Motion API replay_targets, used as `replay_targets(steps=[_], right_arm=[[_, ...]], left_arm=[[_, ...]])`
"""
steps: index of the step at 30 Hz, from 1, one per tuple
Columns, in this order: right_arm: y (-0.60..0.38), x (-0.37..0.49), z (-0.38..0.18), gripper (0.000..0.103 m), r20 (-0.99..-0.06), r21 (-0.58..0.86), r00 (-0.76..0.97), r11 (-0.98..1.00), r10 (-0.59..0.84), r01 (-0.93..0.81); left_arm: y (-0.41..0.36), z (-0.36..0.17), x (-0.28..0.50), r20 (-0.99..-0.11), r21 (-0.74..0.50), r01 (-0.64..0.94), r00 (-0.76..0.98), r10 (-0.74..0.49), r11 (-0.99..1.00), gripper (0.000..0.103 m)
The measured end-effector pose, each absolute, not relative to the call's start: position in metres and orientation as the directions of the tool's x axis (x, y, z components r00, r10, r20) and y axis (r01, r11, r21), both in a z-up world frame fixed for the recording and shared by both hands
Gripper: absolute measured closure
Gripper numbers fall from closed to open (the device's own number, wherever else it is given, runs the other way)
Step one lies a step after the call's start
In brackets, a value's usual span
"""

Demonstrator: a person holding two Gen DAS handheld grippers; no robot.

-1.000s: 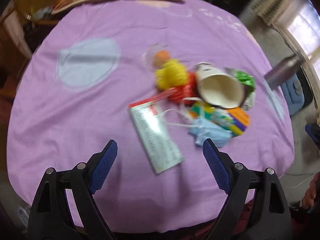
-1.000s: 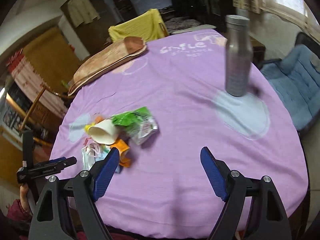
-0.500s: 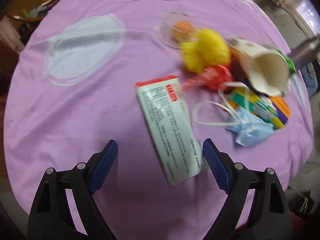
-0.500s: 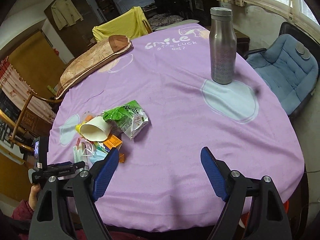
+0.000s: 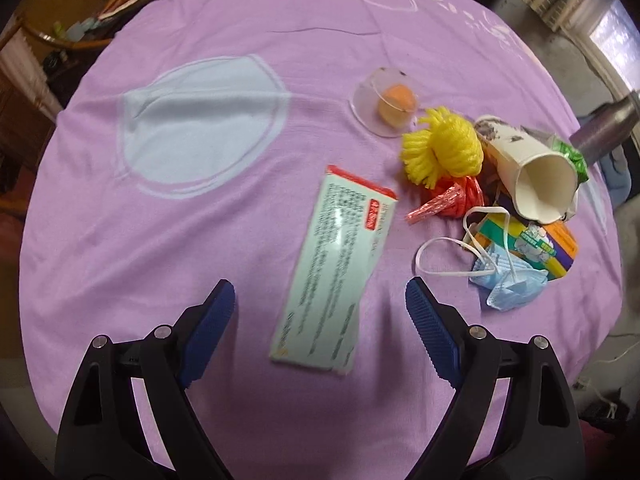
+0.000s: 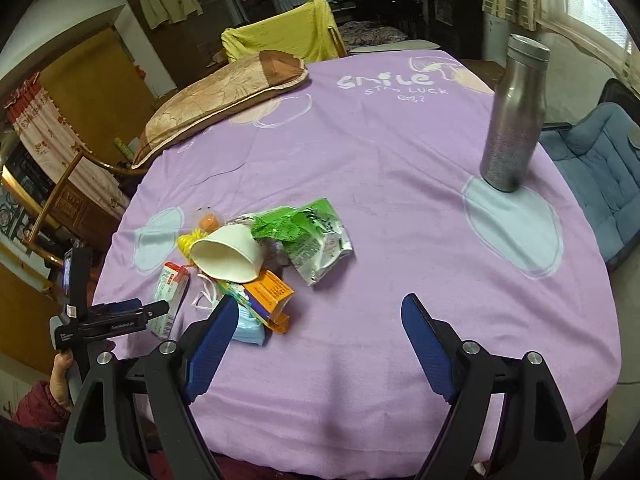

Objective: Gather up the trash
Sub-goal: 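Grasp the white medicine box with the left tool while the right tool grasps the green packet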

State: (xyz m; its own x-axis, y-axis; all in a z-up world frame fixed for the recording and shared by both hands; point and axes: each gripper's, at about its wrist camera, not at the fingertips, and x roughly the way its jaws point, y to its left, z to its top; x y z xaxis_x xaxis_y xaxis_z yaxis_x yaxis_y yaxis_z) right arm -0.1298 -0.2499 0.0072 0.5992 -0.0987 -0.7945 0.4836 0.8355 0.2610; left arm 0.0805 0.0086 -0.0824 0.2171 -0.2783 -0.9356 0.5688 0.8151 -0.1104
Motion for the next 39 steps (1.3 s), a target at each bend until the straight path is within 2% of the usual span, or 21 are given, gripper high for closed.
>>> replay_targets(steps=[2,5,6,7,10,19,26,31,32,33,35,39], right_arm=[[-0.256,-0.137,0.006,0.021,-0.800,0.263,0.589,0.816,-0.114,0.515],[-0.262,-0.143,0.004,0.021,-0.805,0.269,0.580,0.794,-0.125,0.545],[-0.264,-0.145,0.003,0.021,-0.806,0.276,0.579,0.787,-0.124,0.552],[-0.266,-0.145,0.001,0.021,-0.807,0.284,0.578,0.781,-0.119,0.556],[-0.270,-0.137,-0.007,0.021,-0.811,0.314,0.579,0.772,-0.084,0.552],[-0.279,-0.068,-0.030,0.020,-0.808,0.389,0.586,0.798,0.055,0.461],[-0.277,-0.010,-0.063,0.019,-0.858,0.348,0.503,0.835,0.101,0.426],[-0.278,0.005,-0.084,0.019,-0.881,0.305,0.466,0.852,0.082,0.426],[-0.280,0.007,-0.086,0.029,-0.884,0.298,0.461,0.853,0.077,0.429],[-0.283,0.008,-0.087,0.044,-0.880,0.313,0.467,0.849,0.090,0.426],[-0.288,0.006,-0.081,0.058,-0.867,0.321,0.490,0.849,0.086,0.419],[-0.293,-0.010,-0.062,0.071,-0.840,0.336,0.538,0.850,0.075,0.407]], left_arm=[[0.000,-0.090,0.085,-0.937,-0.112,0.581,0.209,-0.281,0.806,0.019],[-0.006,-0.095,0.090,-0.932,-0.102,0.581,0.229,-0.282,0.807,0.026],[-0.006,-0.094,0.093,-0.928,-0.112,0.584,0.228,-0.295,0.804,0.040],[-0.005,-0.094,0.097,-0.926,-0.119,0.585,0.227,-0.303,0.802,0.049],[0.002,-0.082,0.099,-0.913,-0.130,0.575,0.249,-0.324,0.808,0.059],[0.072,-0.038,0.093,-0.881,-0.138,0.448,0.352,-0.316,0.883,0.060],[0.116,-0.026,0.072,-0.881,-0.144,0.340,0.383,-0.277,0.929,0.060],[0.118,-0.026,0.060,-0.887,-0.146,0.340,0.371,-0.275,0.929,0.060],[0.114,-0.028,0.058,-0.891,-0.149,0.348,0.360,-0.278,0.926,0.060],[0.110,-0.029,0.057,-0.893,-0.148,0.355,0.353,-0.279,0.923,0.057],[0.098,-0.034,0.057,-0.899,-0.153,0.387,0.329,-0.291,0.909,0.058],[0.068,-0.050,0.066,-0.910,-0.169,0.447,0.271,-0.313,0.879,0.053]])
